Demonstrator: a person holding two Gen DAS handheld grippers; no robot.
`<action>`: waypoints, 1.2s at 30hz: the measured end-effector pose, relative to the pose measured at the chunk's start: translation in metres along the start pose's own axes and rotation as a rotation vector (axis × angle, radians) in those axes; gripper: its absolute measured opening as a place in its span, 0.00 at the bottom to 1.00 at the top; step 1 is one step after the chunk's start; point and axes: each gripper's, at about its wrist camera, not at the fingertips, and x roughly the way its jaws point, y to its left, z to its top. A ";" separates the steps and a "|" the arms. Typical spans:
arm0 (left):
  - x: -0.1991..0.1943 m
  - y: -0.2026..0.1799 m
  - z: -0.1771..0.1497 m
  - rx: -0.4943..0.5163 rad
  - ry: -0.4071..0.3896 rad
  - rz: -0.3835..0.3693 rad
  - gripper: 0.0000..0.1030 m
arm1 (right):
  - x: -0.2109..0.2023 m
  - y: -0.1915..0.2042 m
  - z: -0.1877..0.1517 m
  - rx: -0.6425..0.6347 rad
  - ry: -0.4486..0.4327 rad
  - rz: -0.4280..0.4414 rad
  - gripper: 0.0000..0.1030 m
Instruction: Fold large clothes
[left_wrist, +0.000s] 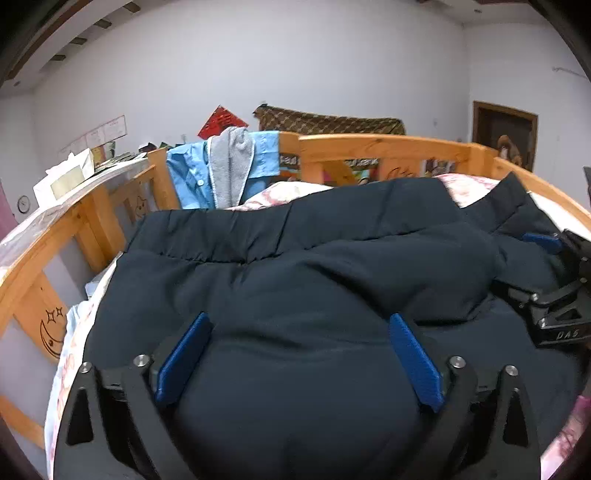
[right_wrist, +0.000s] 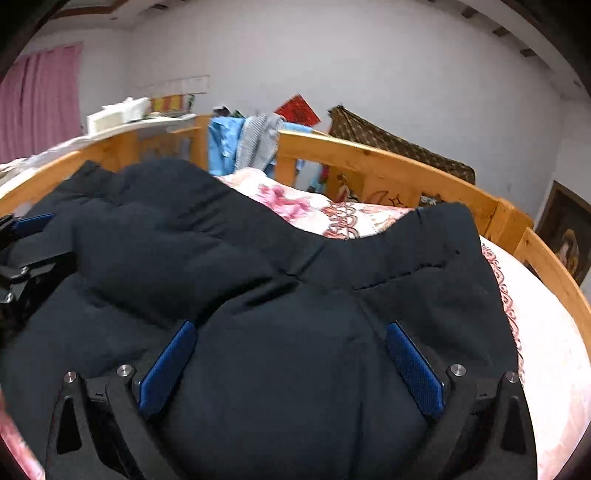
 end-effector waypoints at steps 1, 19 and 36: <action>0.009 0.003 0.002 -0.011 0.013 -0.004 0.97 | 0.007 -0.002 0.003 -0.003 0.001 -0.013 1.00; 0.085 0.077 0.019 -0.263 0.104 -0.192 0.99 | 0.096 -0.043 0.005 0.214 0.035 0.074 1.00; 0.092 0.086 0.019 -0.308 -0.011 -0.259 0.99 | 0.116 -0.036 -0.007 0.252 -0.064 0.028 1.00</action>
